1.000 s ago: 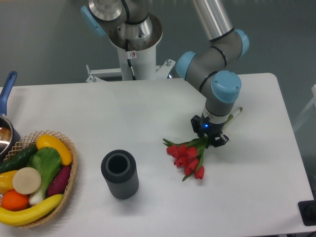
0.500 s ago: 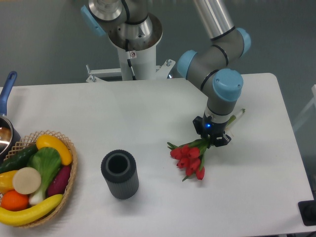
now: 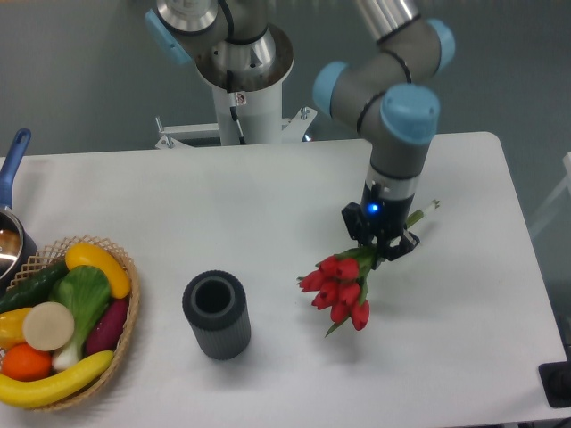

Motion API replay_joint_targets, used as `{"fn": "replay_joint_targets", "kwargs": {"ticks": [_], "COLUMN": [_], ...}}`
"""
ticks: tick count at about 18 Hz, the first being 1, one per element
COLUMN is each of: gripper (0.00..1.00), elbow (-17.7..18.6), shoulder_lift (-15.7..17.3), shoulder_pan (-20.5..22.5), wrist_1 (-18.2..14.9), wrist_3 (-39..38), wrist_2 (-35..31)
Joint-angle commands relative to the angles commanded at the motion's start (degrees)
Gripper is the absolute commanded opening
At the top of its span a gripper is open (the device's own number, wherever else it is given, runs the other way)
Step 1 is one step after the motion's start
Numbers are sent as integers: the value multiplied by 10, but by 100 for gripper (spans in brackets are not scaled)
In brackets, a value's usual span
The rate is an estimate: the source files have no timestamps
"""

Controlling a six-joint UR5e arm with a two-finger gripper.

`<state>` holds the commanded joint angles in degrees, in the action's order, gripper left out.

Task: Pick up the flowers from the table
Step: 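Lift the grasped tulips up off the table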

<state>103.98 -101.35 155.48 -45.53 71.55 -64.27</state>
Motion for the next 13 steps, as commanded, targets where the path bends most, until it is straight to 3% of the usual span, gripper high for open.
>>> {"fn": "replay_joint_targets", "kwargs": {"ticks": [6, 13], "gripper": [28, 28], "elbow": [-1, 9], "shoulder_lift": [61, 83], "shoulder_pan": [31, 51], "wrist_1": [0, -1], "wrist_3": [-77, -126], "wrist_2": [160, 279]}}
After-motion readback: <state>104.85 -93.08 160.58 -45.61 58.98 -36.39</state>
